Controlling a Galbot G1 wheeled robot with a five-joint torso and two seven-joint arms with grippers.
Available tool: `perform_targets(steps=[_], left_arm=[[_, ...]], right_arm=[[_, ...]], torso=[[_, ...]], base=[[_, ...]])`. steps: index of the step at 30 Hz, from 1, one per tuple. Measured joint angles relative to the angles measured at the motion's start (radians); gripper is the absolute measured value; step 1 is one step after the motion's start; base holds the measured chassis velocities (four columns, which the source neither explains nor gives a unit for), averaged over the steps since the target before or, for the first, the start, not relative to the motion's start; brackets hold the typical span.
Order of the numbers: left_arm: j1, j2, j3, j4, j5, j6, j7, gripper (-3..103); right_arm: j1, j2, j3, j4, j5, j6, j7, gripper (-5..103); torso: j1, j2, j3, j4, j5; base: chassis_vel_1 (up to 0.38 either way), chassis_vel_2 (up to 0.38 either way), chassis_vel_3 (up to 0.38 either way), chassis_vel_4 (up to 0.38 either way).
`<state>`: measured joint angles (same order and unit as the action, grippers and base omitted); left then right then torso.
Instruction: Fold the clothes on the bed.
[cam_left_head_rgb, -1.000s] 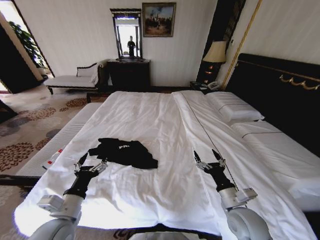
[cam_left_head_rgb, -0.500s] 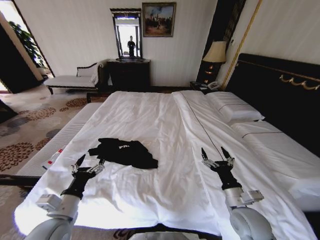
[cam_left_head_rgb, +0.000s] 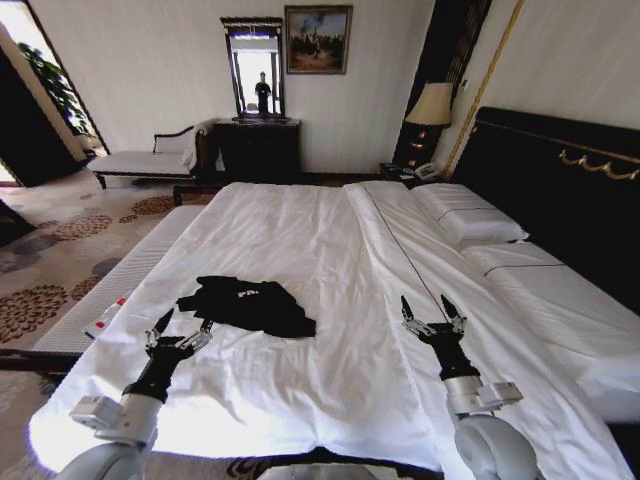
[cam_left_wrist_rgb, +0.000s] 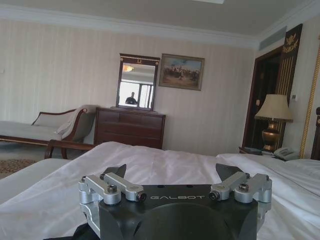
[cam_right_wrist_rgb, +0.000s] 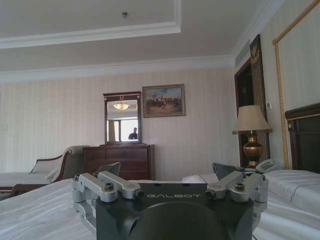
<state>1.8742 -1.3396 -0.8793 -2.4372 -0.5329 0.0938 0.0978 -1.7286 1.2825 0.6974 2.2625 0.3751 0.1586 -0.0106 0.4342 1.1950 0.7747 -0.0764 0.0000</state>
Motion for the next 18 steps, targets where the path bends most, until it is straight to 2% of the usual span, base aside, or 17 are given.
perform_targets(steps=[18], left_arm=[[-0.006,-0.022,0.009,0.002,0.011,0.006,-0.006,100]], right_arm=[[0.006,0.009,-0.009,-0.008,-0.002,0.011,-0.001,100]], torso=[[0.000,0.000,0.000,0.0000,0.0000]], base=[[0.000,0.000,0.000,0.000]])
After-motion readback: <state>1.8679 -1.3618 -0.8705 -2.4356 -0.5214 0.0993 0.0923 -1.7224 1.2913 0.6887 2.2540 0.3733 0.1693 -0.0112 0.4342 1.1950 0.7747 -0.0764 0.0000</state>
